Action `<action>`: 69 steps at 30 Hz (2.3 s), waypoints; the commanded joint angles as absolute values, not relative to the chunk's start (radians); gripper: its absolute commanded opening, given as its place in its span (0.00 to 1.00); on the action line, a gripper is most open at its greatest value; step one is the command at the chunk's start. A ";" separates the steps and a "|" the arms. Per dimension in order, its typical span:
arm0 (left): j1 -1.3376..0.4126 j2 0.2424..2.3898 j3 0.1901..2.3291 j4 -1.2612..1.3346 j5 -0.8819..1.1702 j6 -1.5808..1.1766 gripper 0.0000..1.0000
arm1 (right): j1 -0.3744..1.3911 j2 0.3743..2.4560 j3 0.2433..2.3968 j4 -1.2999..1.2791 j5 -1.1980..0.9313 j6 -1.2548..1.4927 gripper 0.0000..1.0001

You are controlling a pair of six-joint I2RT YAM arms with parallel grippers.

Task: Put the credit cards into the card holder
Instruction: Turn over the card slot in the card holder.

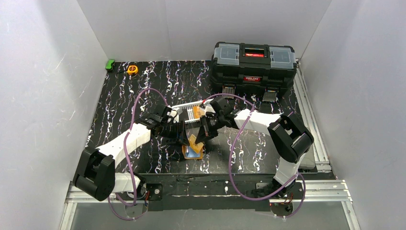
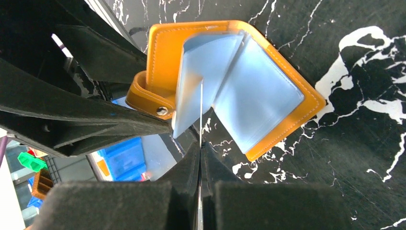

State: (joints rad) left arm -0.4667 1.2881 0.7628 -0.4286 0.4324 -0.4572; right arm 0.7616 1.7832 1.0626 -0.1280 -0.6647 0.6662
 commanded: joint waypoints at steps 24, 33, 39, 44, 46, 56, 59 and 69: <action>-0.362 1.301 0.697 -0.461 0.401 -0.369 0.42 | 0.827 1.879 1.224 -0.088 -0.793 0.674 0.01; -0.323 1.274 0.653 -0.442 0.420 -0.371 0.23 | 0.827 1.910 1.237 -0.093 -0.809 0.676 0.01; -0.322 1.276 0.647 -0.414 0.458 -0.368 0.14 | 0.811 1.911 1.204 -0.099 -0.783 0.672 0.01; -0.322 1.272 0.629 -0.350 0.556 -0.404 0.10 | 0.766 1.875 1.112 -0.068 -0.755 0.675 0.01; -0.321 1.270 0.624 -0.316 0.613 -0.419 0.05 | 0.744 1.853 1.059 -0.039 -0.753 0.681 0.01; -0.319 1.267 0.680 -0.017 0.987 -0.585 0.00 | 0.670 1.578 0.828 0.152 -0.745 0.691 0.01; -0.319 1.271 0.700 0.158 1.103 -0.660 0.00 | 0.657 1.455 0.798 0.149 -0.724 0.673 0.01; -0.320 1.217 0.935 0.365 1.345 -0.723 0.03 | 0.624 1.002 0.848 -0.122 -0.551 0.512 0.01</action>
